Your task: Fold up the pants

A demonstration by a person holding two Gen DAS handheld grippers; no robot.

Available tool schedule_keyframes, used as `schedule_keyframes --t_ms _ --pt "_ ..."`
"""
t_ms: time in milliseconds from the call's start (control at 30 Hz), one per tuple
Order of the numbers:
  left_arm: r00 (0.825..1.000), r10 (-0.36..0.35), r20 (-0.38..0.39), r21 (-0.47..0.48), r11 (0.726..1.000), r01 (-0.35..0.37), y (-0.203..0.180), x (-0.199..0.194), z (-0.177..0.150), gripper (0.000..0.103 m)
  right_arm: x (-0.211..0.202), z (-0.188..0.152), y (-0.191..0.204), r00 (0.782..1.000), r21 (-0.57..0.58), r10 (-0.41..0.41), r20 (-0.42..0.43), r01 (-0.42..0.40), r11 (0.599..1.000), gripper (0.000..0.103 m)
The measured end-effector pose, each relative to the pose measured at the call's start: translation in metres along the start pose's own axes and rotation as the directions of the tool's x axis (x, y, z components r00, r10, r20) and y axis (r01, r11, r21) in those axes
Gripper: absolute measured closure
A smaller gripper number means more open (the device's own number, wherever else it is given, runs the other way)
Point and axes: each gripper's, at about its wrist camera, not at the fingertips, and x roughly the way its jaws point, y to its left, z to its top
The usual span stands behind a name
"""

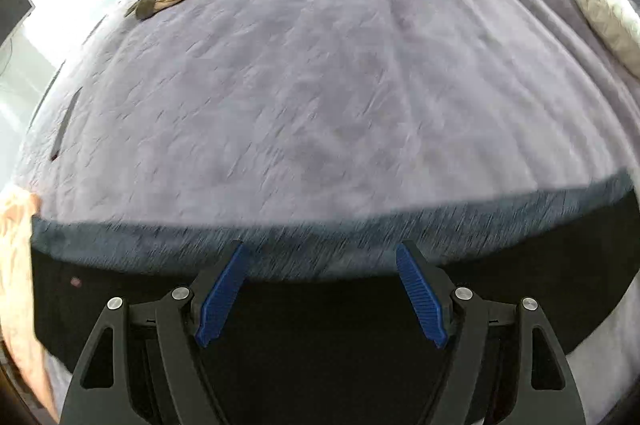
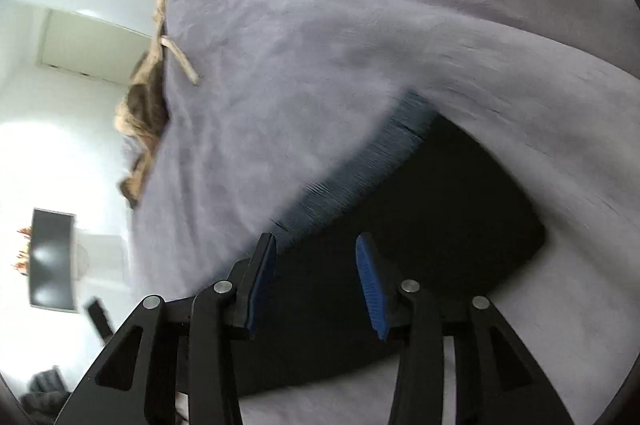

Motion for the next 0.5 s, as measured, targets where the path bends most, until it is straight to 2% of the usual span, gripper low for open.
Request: schedule_keyframes --t_ms 100,200,233,267,333,400,433,500 --pt "0.999 0.009 -0.043 -0.001 1.000 -0.009 0.000 0.012 -0.017 0.026 -0.007 -0.013 -0.034 0.997 0.038 -0.072 0.017 0.071 0.997 0.057" --pt "0.996 0.023 -0.088 -0.011 1.000 -0.024 -0.003 0.028 -0.027 0.026 -0.002 -0.015 -0.075 0.998 0.151 -0.069 0.008 0.067 0.986 0.057" --pt "0.995 0.020 -0.095 -0.028 0.999 -0.023 -0.006 0.032 -0.028 0.026 0.001 -0.013 -0.086 0.998 0.192 -0.053 0.014 0.050 0.980 0.062" --pt "0.996 0.024 -0.087 -0.046 0.999 -0.028 -0.008 0.037 -0.027 0.026 0.007 -0.009 -0.094 0.999 0.227 -0.032 0.027 0.025 0.974 0.075" --pt "0.997 0.040 -0.071 -0.045 0.998 -0.043 -0.013 0.039 -0.022 0.026 0.019 -0.002 -0.101 1.000 0.263 -0.018 0.019 0.012 0.965 0.091" --pt "0.996 0.072 -0.052 -0.016 0.997 -0.073 -0.022 0.045 -0.014 0.024 0.022 0.007 -0.094 1.000 0.241 -0.012 0.023 0.006 0.970 0.093" --pt "0.995 0.086 -0.046 -0.010 0.996 -0.086 -0.024 0.046 -0.011 0.018 0.020 0.010 -0.089 0.999 0.215 -0.015 0.031 0.008 0.977 0.093" --pt "0.994 0.108 -0.030 -0.013 0.994 -0.109 -0.026 0.053 -0.003 0.015 0.017 0.018 -0.079 0.998 0.147 -0.055 0.027 0.050 0.988 0.093"
